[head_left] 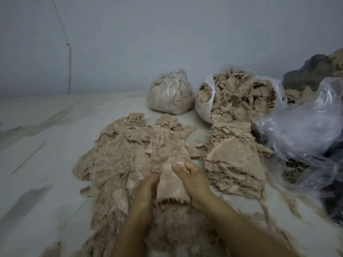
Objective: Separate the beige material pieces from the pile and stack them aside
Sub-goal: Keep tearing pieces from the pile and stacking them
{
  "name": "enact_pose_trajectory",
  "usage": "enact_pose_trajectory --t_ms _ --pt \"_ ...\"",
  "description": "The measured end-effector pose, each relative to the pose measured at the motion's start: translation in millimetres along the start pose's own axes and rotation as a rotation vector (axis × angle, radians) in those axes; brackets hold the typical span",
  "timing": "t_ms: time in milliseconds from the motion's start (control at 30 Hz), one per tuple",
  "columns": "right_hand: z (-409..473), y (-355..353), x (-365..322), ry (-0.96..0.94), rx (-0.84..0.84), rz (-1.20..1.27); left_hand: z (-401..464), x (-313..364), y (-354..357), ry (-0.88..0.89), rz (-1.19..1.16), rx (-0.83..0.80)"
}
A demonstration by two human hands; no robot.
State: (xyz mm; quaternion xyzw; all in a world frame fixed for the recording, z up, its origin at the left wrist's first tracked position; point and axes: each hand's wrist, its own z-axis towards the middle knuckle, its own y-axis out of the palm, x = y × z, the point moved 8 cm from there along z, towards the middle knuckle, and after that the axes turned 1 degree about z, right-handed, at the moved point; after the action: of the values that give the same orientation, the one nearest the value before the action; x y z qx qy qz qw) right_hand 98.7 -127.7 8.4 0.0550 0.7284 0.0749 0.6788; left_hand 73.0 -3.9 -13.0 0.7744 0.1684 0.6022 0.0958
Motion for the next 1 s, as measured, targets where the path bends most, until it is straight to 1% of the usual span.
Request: enact_pose_trajectory --t_ms 33,67,100,167,233,333,400,467,533,633,733,800,867,933,967,1000 --pt "-3.4 6.2 2.9 -0.004 -0.069 -0.044 -0.1 -3.4 10.4 -0.07 -0.044 -0.068" --pt "-8.0 10.8 3.9 -0.003 -0.117 -0.094 0.2 -6.4 16.9 -0.133 -0.067 -0.088" --pt "-11.5 11.9 3.1 -0.007 -0.144 -0.153 1.9 -7.3 19.9 -0.168 -0.088 -0.074" --pt "-14.4 6.5 -0.5 -0.025 -0.163 -0.251 7.2 -3.6 21.7 -0.16 -0.14 -0.02" --pt "-16.4 -1.5 -4.4 -0.065 -0.174 -0.308 10.2 2.1 23.3 -0.135 -0.196 -0.004" --pt "-22.6 -12.3 -4.8 -0.096 -0.153 -0.289 14.6 -1.8 24.0 -0.174 -0.32 0.0" --pt "-26.6 -12.1 -1.7 -0.074 -0.177 -0.238 16.1 -6.0 24.1 -0.215 -0.374 0.007" --pt "-28.9 -10.6 -1.5 -0.048 -0.217 -0.191 13.7 -6.5 29.7 -0.231 -0.336 -0.042" --pt "-30.2 -8.5 -2.0 -0.043 -0.263 -0.187 12.1 -2.1 29.5 -0.156 -0.292 -0.043" --pt "-33.1 -10.3 -0.5 -0.048 -0.281 -0.227 18.9 8.4 11.7 -0.016 -0.268 0.101" --pt "-36.1 -16.6 0.9 -0.06 -0.273 -0.257 24.7 14.7 -7.8 0.013 -0.275 0.23" --pt "-37.2 -19.5 0.6 -0.057 -0.27 -0.242 24.3 12.2 -9.5 -0.019 -0.138 0.237" --pt "-35.8 -20.0 -3.0 -0.066 -0.261 -0.207 16.4 0.0 2.0 -0.155 0.072 0.149" --pt "-34.5 -17.3 -5.1 -0.057 -0.27 -0.157 7.5 -14.8 20.8 -0.295 0.211 -0.022" --pt "-34.7 -15.6 -5.6 -0.05 -0.28 -0.152 5.0 -16.2 28.2 -0.303 0.219 -0.079" --pt "-35.0 -14.3 -5.4 -0.048 -0.292 -0.172 7.7 -12.4 30.5 -0.256 0.194 -0.08"
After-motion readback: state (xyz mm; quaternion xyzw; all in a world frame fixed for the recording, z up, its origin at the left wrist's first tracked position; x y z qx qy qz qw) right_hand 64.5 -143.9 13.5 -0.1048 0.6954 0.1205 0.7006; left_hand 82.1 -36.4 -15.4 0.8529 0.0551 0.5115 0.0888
